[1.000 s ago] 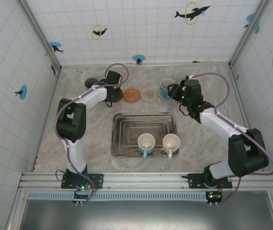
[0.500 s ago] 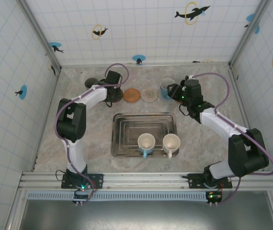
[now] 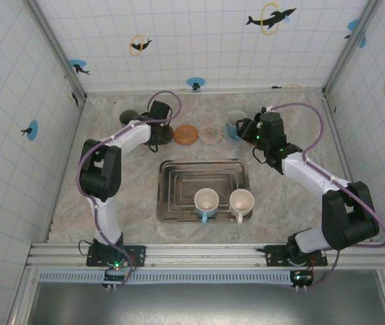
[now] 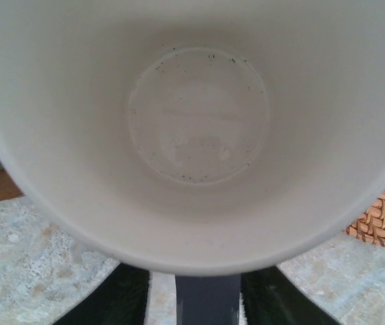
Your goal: Place the cup by the coaster
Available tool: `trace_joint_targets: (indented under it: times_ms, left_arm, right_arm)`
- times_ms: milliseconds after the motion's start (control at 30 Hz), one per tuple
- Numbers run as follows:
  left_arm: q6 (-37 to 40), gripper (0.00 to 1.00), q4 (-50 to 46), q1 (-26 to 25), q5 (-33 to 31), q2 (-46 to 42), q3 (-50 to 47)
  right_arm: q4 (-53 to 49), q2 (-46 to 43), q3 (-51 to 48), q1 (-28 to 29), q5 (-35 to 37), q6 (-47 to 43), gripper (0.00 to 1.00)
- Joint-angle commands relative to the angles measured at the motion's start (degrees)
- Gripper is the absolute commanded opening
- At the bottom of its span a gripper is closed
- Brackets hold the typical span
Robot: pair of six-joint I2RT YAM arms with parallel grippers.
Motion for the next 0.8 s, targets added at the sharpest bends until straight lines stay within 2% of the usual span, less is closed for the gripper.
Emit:
trace_joint_targets:
  times_ms: [0, 100, 300, 467, 733, 767]
  left_arm:
    - [-0.4, 0.44, -1.3, 0.5, 0.3, -3.3, -0.8]
    - [-0.5, 0.53, -1.5, 0.4, 0.9, -5.1, -1.0]
    - [-2.4, 0.61, -0.6, -0.2, 0.5, -11.3, -2.4]
    - [-2.8, 0.65, 1.0, -1.7, 2.1, -16.2, -2.6]
    - [-2.0, 0.66, 2.7, -4.1, -0.8, -22.8, -1.4]
    - [-1.9, 0.67, 3.6, -5.8, -0.7, -24.1, -2.3]
  right_arm:
    - [0.4, -0.8, 1.7, -0.3, 0.0, 0.1, 0.69]
    - [0.4, -0.8, 1.7, -0.4, 0.2, 0.2, 0.69]
    - [-2.5, -1.0, 2.7, 0.0, 2.7, -0.9, 0.69]
    - [-3.6, -1.5, 3.5, 1.3, 4.4, -0.9, 0.69]
    - [-11.4, -2.6, 8.5, 3.4, 8.1, -3.4, 0.69]
    - [-12.6, -2.8, 9.4, 3.8, 8.4, -3.9, 0.69]
